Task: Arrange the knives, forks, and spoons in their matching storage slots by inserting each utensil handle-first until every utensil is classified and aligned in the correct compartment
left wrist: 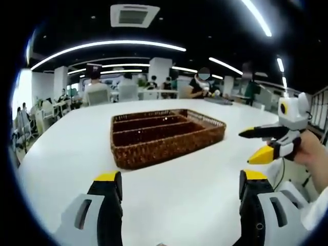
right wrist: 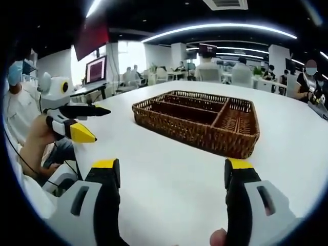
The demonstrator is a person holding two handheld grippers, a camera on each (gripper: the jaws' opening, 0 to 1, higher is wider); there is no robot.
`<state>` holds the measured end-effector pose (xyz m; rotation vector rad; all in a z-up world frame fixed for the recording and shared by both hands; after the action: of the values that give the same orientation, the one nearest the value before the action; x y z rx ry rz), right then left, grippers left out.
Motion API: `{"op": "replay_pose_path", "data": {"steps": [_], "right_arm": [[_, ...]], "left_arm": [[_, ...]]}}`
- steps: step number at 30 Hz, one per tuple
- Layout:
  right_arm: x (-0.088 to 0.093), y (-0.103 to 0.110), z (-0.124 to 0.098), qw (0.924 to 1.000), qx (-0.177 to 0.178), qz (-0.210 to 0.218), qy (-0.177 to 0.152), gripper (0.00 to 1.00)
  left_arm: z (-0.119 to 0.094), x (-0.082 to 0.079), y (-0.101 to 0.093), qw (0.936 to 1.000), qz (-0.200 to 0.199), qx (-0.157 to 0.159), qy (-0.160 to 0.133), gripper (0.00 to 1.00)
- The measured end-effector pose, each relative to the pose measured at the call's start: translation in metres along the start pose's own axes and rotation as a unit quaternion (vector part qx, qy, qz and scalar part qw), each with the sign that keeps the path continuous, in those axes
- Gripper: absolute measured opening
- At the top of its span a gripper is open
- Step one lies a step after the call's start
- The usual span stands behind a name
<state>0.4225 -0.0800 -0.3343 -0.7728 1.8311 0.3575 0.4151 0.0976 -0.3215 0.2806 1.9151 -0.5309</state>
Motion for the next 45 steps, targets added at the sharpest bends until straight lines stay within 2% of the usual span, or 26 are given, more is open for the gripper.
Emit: {"op": "replay_pose_path", "data": {"steps": [45], "right_arm": [[0.0005,0.0051,0.0001,1.0000,-0.002,0.000,-0.002,0.87]], "left_arm": [[0.0026,0.0033,0.0004,1.0000,-0.003,0.005,0.006,0.95]]}}
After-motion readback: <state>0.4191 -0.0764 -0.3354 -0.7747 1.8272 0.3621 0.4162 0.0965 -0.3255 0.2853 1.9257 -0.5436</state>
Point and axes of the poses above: the point that each gripper's makers call its tool centre point, and the gripper's own axes: z roughly forward along the fingers, y roughly to its left, x roughly out of its underside, the point moved 1 cm from there along -z, roughly backward along the fingers, and after that the axes turned 9 degrees about -z, right-handed, at the moved point
